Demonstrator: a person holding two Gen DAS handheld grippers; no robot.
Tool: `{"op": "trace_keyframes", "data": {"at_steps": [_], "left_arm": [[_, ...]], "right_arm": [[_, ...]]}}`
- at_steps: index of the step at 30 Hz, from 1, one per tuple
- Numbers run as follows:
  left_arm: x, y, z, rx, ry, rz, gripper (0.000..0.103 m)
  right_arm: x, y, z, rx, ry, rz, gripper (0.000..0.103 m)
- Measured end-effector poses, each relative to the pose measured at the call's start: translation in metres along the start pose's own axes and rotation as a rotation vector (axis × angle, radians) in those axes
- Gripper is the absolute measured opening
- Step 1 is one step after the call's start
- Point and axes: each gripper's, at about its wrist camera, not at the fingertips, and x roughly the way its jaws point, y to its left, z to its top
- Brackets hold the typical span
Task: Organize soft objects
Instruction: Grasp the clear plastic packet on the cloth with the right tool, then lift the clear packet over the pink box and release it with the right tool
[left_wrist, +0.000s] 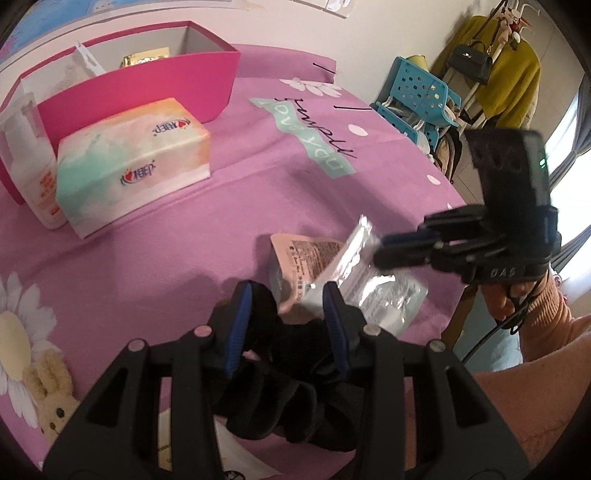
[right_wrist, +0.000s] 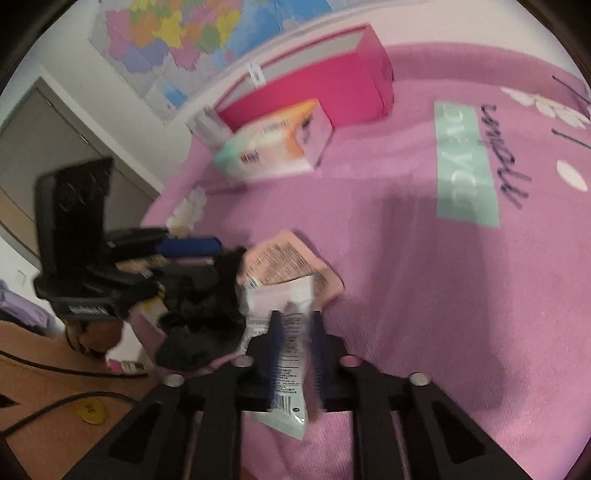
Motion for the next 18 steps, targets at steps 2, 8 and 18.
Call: {"op": "trace_keyframes", "data": {"at_steps": [2, 8, 18], "left_arm": [[0.001, 0.001, 0.003, 0.001, 0.0, -0.008, 0.042], [0.007, 0.004, 0.016, 0.008, 0.0, -0.024, 0.042], [0.012, 0.04, 0.028, -0.08, 0.008, 0.071, 0.042]], "right_arm": [[-0.003, 0.007, 0.009, -0.032, -0.033, -0.009, 0.009], [-0.001, 0.021, 0.043, -0.129, -0.085, -0.006, 0.007], [0.051, 0.019, 0.101, -0.165, -0.049, -0.055, 0.021]]}}
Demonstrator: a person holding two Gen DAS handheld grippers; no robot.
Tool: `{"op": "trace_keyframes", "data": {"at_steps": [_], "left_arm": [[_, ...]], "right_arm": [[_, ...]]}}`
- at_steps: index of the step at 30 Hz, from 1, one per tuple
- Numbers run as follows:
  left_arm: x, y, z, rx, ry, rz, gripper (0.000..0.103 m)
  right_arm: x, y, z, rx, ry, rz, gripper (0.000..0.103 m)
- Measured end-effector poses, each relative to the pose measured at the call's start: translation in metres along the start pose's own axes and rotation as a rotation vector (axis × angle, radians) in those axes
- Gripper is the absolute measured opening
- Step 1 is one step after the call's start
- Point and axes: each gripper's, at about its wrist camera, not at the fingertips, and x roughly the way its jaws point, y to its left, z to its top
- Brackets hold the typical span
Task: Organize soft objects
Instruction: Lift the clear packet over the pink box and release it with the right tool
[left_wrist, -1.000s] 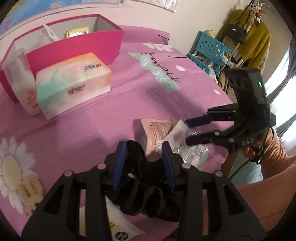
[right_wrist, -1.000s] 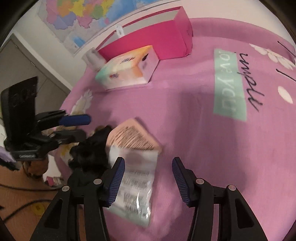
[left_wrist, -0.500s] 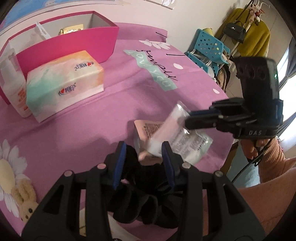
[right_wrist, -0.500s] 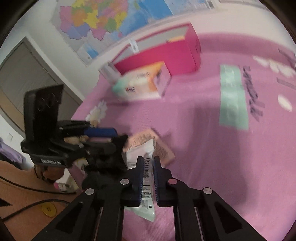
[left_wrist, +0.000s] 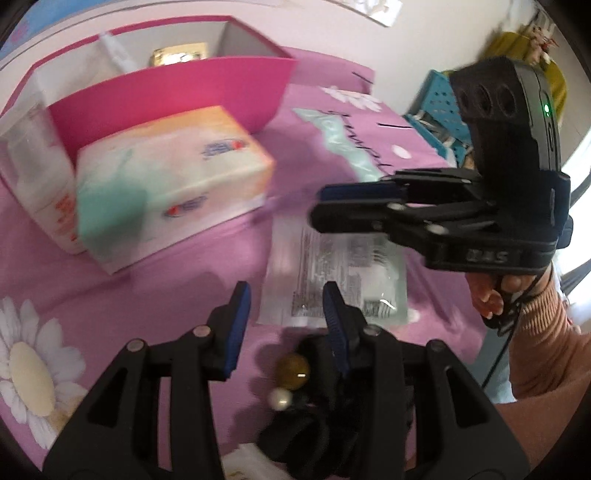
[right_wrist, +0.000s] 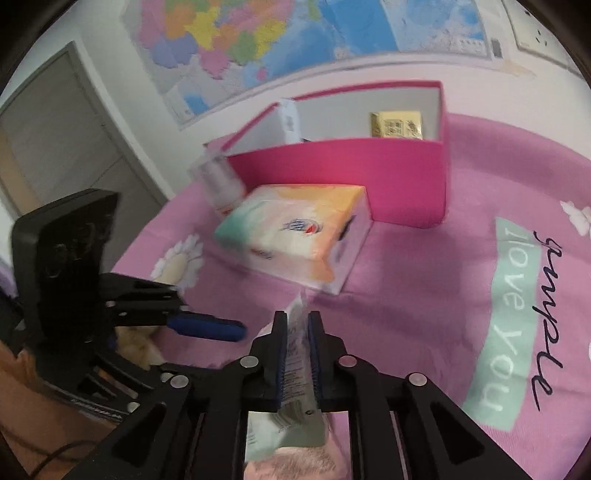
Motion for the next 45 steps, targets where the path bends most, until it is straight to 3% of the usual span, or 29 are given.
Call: {"op": "trace_keyframes", "data": {"at_steps": [3, 4, 8, 14, 15, 17, 18, 19, 32, 38, 42, 45], "left_arm": [[0.005, 0.008, 0.0, -0.025, 0.023, -0.01, 0.042], [0.007, 0.008, 0.0, -0.024, 0.03, -0.013, 0.042], [0.013, 0.011, 0.002, -0.033, 0.052, -0.034, 0.042], [0.018, 0.015, 0.003, -0.049, 0.089, -0.082, 0.042], [0.018, 0.015, 0.003, -0.044, 0.091, -0.074, 0.042], [0.018, 0.014, 0.003, -0.045, 0.093, -0.071, 0.042], [0.017, 0.015, 0.003, -0.05, 0.096, -0.079, 0.042], [0.017, 0.016, 0.002, -0.053, 0.1, -0.087, 0.042], [0.035, 0.0, 0.018, -0.042, 0.134, -0.143, 0.043], [0.038, -0.003, 0.021, -0.057, 0.137, -0.186, 0.058], [0.038, -0.009, 0.021, -0.056, 0.131, -0.2, 0.06], [0.032, -0.011, 0.023, -0.076, 0.109, -0.279, 0.057]], "right_arm": [[-0.002, -0.014, -0.005, 0.083, -0.011, -0.016, 0.058], [-0.006, -0.019, -0.008, 0.116, -0.017, -0.027, 0.061], [-0.024, -0.035, -0.027, 0.217, -0.02, -0.021, 0.061], [-0.025, -0.033, -0.057, 0.307, 0.027, 0.1, 0.061], [-0.023, -0.033, -0.056, 0.31, 0.025, 0.104, 0.061], [-0.015, -0.032, -0.054, 0.321, 0.018, 0.109, 0.05], [-0.012, -0.033, -0.052, 0.324, 0.012, 0.117, 0.03], [-0.01, -0.033, -0.051, 0.324, 0.012, 0.119, 0.029], [-0.014, -0.047, -0.048, 0.28, -0.036, -0.008, 0.026], [-0.019, -0.044, -0.052, 0.238, -0.093, -0.002, 0.019], [-0.027, -0.028, -0.049, 0.155, -0.137, -0.029, 0.017], [-0.031, -0.03, -0.048, 0.168, -0.152, 0.014, 0.014]]}}
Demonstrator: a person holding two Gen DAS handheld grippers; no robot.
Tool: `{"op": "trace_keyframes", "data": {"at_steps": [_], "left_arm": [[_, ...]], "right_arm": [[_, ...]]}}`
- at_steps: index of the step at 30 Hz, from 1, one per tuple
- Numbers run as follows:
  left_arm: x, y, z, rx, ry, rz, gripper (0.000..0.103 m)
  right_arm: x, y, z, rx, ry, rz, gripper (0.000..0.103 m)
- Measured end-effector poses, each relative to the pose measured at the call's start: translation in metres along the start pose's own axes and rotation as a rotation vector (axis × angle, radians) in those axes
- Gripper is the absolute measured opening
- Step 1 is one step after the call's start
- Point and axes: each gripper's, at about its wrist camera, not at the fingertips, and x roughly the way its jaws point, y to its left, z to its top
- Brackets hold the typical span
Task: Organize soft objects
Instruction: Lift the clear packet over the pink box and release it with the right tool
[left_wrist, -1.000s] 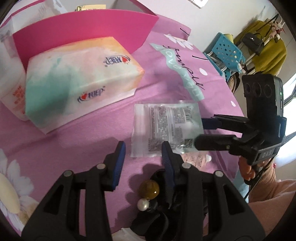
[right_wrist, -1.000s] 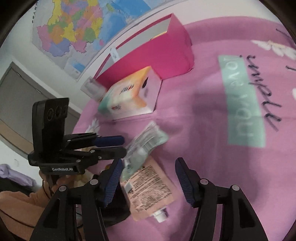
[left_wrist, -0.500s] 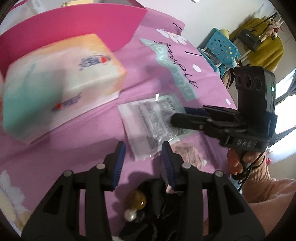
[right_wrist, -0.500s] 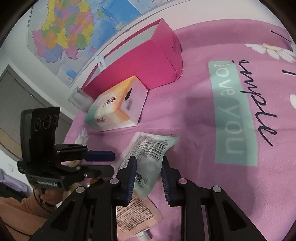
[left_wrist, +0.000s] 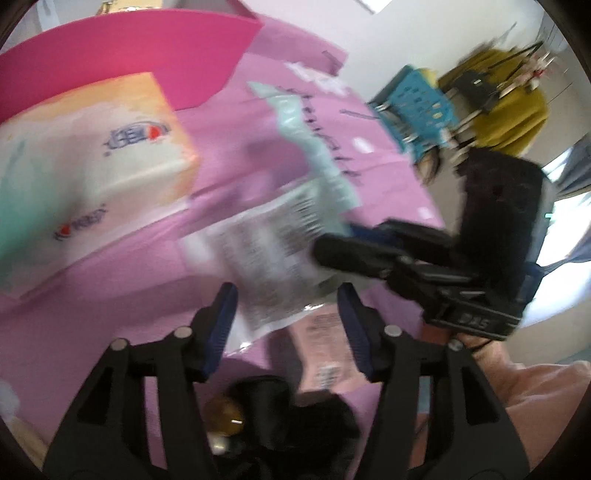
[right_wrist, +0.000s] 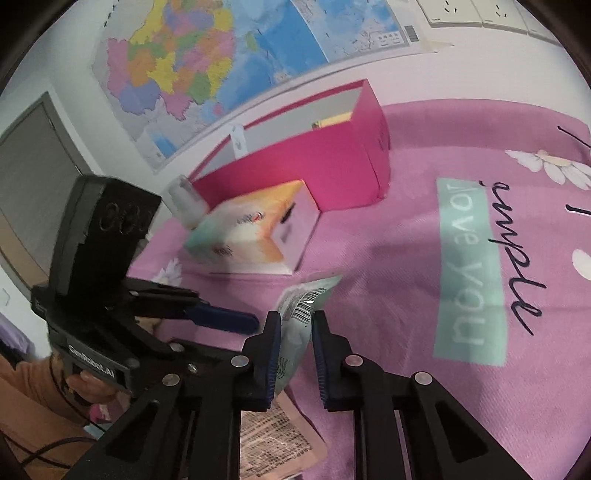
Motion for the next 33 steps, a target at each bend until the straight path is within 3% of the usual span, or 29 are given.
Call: {"op": "trace_keyframes", "data": {"at_steps": [2, 10, 14, 19, 26, 30, 33], "left_arm": [[-0.006, -0.006, 0.001, 0.028, -0.041, 0.034, 0.057], [-0.038, 0.002, 0.001, 0.016, -0.121, 0.083, 0.057], [-0.053, 0.001, 0.01, 0.02, -0.154, 0.069, 0.057], [-0.052, -0.004, 0.023, 0.051, -0.151, 0.089, 0.057], [-0.044, 0.007, 0.027, 0.004, -0.129, 0.061, 0.057], [-0.063, -0.003, 0.05, 0.025, -0.202, 0.068, 0.057], [-0.076, -0.007, 0.075, 0.034, -0.258, 0.124, 0.057]], "right_arm": [[-0.001, -0.002, 0.002, 0.032, -0.004, 0.059, 0.012], [-0.018, 0.003, 0.018, 0.061, -0.059, 0.14, 0.009], [-0.033, 0.007, 0.034, 0.062, -0.117, 0.177, 0.005], [-0.035, 0.015, 0.065, 0.038, -0.176, 0.211, 0.005], [-0.022, 0.008, 0.085, 0.077, -0.19, 0.253, 0.005], [-0.025, 0.011, 0.105, 0.07, -0.236, 0.282, 0.005], [-0.022, 0.013, 0.127, 0.071, -0.269, 0.301, 0.005]]}}
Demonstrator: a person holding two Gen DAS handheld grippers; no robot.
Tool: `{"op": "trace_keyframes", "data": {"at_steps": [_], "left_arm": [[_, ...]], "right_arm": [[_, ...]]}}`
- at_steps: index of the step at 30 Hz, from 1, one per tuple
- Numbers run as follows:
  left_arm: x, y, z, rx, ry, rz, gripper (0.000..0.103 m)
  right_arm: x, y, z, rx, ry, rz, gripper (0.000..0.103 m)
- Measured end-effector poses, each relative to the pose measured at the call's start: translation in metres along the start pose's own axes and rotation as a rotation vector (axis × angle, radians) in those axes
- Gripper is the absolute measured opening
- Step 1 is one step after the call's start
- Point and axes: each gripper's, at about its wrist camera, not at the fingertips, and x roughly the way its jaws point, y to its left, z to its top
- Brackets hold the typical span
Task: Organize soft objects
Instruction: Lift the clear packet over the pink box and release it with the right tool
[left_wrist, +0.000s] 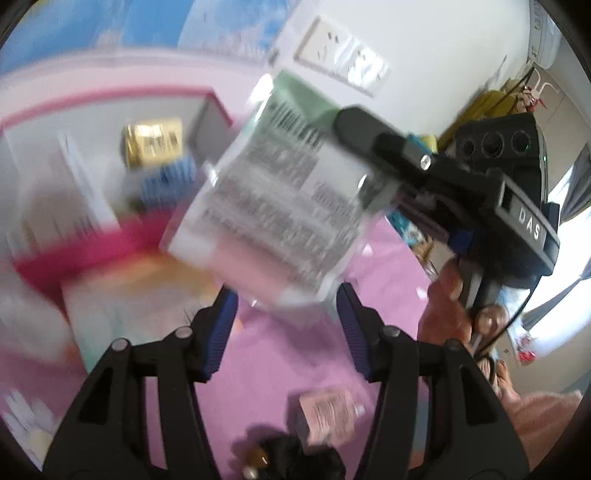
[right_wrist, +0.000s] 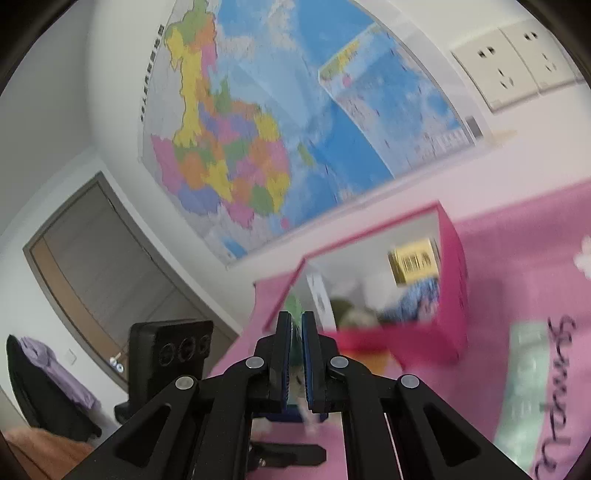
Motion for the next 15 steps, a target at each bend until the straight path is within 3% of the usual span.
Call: {"op": "trace_keyframes", "data": {"at_steps": [4, 11, 12, 15], "left_arm": [[-0.002, 0.019, 0.031, -0.043, -0.028, 0.111, 0.056], [0.016, 0.048, 0.061, -0.105, 0.025, 0.281, 0.056], [0.017, 0.049, 0.063, -0.103, 0.023, 0.298, 0.056], [0.013, 0.052, 0.064, -0.114, 0.011, 0.294, 0.056]], "right_arm": [[0.02, -0.006, 0.025, 0.014, -0.026, 0.003, 0.005], [0.07, -0.044, 0.044, 0.103, 0.003, -0.071, 0.008], [0.077, -0.049, 0.044, 0.102, 0.012, -0.12, 0.011], [0.091, -0.053, 0.041, 0.064, 0.052, -0.217, 0.032]]}}
